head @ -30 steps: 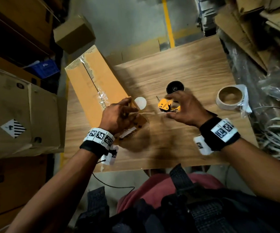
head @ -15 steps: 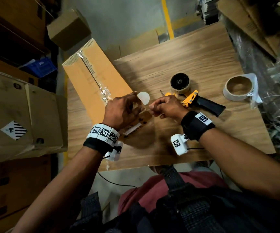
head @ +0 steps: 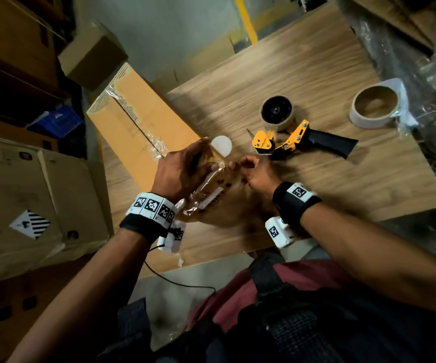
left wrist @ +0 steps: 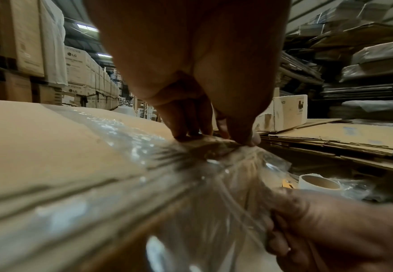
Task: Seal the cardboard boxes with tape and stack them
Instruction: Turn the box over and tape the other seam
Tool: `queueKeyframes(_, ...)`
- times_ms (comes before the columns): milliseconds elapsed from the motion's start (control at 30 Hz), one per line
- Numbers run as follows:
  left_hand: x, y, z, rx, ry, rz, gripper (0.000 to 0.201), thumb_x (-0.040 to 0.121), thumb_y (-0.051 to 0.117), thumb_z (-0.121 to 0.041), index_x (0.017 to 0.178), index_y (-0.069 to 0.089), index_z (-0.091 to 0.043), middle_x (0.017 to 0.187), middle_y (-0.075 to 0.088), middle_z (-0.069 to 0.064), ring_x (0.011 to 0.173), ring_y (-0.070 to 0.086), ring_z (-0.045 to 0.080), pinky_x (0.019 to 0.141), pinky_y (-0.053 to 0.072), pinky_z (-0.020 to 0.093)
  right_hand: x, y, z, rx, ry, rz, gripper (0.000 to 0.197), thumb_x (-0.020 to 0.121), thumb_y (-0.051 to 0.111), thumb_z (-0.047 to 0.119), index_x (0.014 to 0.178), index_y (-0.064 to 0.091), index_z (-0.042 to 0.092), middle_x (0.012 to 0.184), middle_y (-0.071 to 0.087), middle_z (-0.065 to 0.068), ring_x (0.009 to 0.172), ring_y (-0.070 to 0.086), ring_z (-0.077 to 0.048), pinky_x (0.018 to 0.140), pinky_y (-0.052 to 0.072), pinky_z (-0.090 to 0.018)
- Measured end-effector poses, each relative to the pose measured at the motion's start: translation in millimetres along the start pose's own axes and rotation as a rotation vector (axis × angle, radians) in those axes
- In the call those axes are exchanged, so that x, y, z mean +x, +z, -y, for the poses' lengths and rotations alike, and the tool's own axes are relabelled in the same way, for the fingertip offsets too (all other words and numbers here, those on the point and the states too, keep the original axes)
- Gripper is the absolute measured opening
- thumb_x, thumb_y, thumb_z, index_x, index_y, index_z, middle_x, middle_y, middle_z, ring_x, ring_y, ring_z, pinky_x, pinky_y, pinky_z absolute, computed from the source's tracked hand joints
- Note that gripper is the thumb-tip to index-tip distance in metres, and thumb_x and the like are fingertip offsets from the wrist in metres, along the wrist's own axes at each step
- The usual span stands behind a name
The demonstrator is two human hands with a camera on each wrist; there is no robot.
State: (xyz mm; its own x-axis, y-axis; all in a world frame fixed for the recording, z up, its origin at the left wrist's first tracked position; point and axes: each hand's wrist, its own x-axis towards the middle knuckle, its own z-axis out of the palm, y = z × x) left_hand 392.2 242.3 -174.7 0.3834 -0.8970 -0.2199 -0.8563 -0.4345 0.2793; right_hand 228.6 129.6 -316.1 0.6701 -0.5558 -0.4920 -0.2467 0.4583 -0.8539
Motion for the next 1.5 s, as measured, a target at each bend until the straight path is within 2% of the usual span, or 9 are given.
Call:
queueKeyframes(167, 0, -16, 7, -0.077, 0.075, 0.130, 0.050, 0.092, 0.060, -0.061, 0.132, 0.058, -0.031, 0.136, 0.070, -0.005, 0.091, 0.074, 0.024, 0.079, 0.060, 0.044, 1, -10, -14, -0.114, -0.090, 0.047, 0.042, 0.065, 0.091, 0.057, 0.078, 0.071, 0.023, 0.081, 0.074, -0.015, 0.061, 0.063, -0.017, 0.059, 0.052, -0.036)
queueKeyframes(267, 3, -23, 11, -0.099, 0.110, 0.186, 0.048, 0.092, 0.061, -0.062, 0.129, 0.058, -0.031, 0.141, 0.065, -0.010, 0.096, 0.073, 0.021, 0.083, 0.060, 0.043, -4, -17, -9, -0.256, -0.160, 0.064, 0.029, 0.071, 0.095, 0.025, 0.083, 0.071, 0.013, 0.078, 0.072, -0.001, 0.066, 0.062, -0.007, 0.065, 0.051, -0.030)
queueKeyframes(400, 9, -30, 21, -0.081, 0.211, 0.234, 0.050, 0.095, 0.064, -0.058, 0.137, 0.057, -0.029, 0.145, 0.060, -0.018, 0.092, 0.070, 0.018, 0.085, 0.059, 0.040, -21, -14, 1, -0.279, -0.361, -0.031, 0.045, 0.063, 0.099, 0.025, 0.097, 0.073, 0.015, 0.097, 0.072, 0.005, 0.082, 0.068, -0.004, 0.069, 0.053, -0.018)
queueKeyframes(600, 22, -32, 44, -0.082, 0.332, 0.283, 0.058, 0.090, 0.063, -0.068, 0.140, 0.054, -0.040, 0.140, 0.064, -0.016, 0.114, 0.069, 0.016, 0.097, 0.056, 0.043, -28, 15, -6, -0.092, -0.546, 0.038, 0.059, 0.091, 0.078, 0.031, 0.141, 0.061, 0.006, 0.142, 0.063, -0.004, 0.132, 0.059, -0.013, 0.112, 0.046, -0.030)
queueKeyframes(700, 25, -32, 48, -0.117, 0.365, 0.302, 0.059, 0.086, 0.070, -0.068, 0.137, 0.056, -0.040, 0.145, 0.059, -0.021, 0.118, 0.067, 0.012, 0.100, 0.055, 0.043, -23, 33, -19, 0.124, -0.499, -0.098, 0.039, 0.110, 0.045, 0.027, 0.136, 0.062, 0.004, 0.131, 0.068, 0.000, 0.120, 0.063, 0.002, 0.103, 0.046, -0.017)
queueKeyframes(933, 21, -21, 57, -0.138, 0.373, 0.289, 0.068, 0.078, 0.074, -0.070, 0.137, 0.053, -0.042, 0.130, 0.069, -0.015, 0.089, 0.073, 0.014, 0.089, 0.059, 0.046, -10, 67, -41, 0.177, -0.612, -0.345, 0.036, 0.095, 0.055, -0.013, 0.127, 0.064, 0.000, 0.116, 0.074, 0.014, 0.111, 0.067, 0.001, 0.100, 0.050, -0.019)
queueKeyframes(1133, 21, -20, 55, -0.170, 0.360, 0.285, 0.063, 0.078, 0.077, -0.066, 0.133, 0.054, -0.046, 0.122, 0.072, -0.011, 0.093, 0.074, 0.021, 0.085, 0.060, 0.049, -34, 44, -38, -0.124, -0.553, -0.322, 0.036, 0.095, 0.073, 0.012, 0.131, 0.069, 0.013, 0.127, 0.069, 0.009, 0.111, 0.064, 0.010, 0.098, 0.051, -0.018)
queueKeyframes(1267, 21, -19, 56, -0.179, 0.364, 0.287, 0.064, 0.076, 0.076, -0.071, 0.131, 0.053, -0.047, 0.122, 0.073, -0.009, 0.086, 0.073, 0.024, 0.084, 0.060, 0.051, -57, 43, -17, 0.124, -0.481, -0.293, 0.060, 0.101, 0.046, 0.057, 0.138, 0.064, 0.013, 0.140, 0.065, 0.001, 0.131, 0.058, -0.003, 0.114, 0.044, -0.028)
queueKeyframes(1500, 19, -20, 54, -0.187, 0.357, 0.283, 0.065, 0.074, 0.077, -0.069, 0.130, 0.058, -0.043, 0.137, 0.067, -0.011, 0.115, 0.070, 0.020, 0.100, 0.056, 0.048, -43, 49, 2, 0.043, -0.642, -0.294, 0.032, 0.092, 0.077, 0.014, 0.123, 0.073, 0.007, 0.125, 0.072, -0.008, 0.116, 0.069, -0.008, 0.102, 0.055, -0.028)
